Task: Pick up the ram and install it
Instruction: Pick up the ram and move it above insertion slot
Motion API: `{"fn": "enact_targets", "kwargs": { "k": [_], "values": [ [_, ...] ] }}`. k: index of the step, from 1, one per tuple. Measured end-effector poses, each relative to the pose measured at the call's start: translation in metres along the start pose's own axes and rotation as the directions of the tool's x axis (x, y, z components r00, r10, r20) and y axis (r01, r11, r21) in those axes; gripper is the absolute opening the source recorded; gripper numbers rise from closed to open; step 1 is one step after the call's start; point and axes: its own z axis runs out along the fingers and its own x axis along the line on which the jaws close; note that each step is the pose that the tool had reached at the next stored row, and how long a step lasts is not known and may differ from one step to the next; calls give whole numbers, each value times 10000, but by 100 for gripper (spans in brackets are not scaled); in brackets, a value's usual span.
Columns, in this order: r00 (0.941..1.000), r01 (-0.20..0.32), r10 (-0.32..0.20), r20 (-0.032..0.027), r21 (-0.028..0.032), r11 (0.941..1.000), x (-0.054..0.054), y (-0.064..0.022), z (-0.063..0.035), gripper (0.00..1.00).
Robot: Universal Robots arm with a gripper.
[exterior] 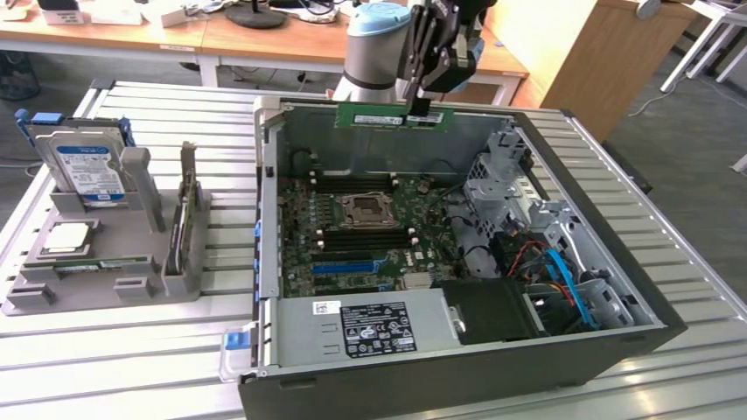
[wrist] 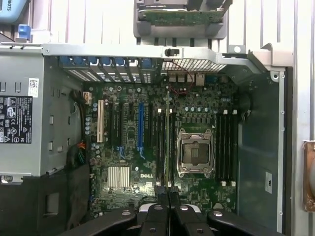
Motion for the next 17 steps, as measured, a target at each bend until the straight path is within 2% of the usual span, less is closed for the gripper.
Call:
{"fn": "enact_targets", "kwargs": {
  "k": [17],
  "values": [
    [10000, -7, 7, 4, 0, 10000, 4, -6, 170, 12]
  ]
}}
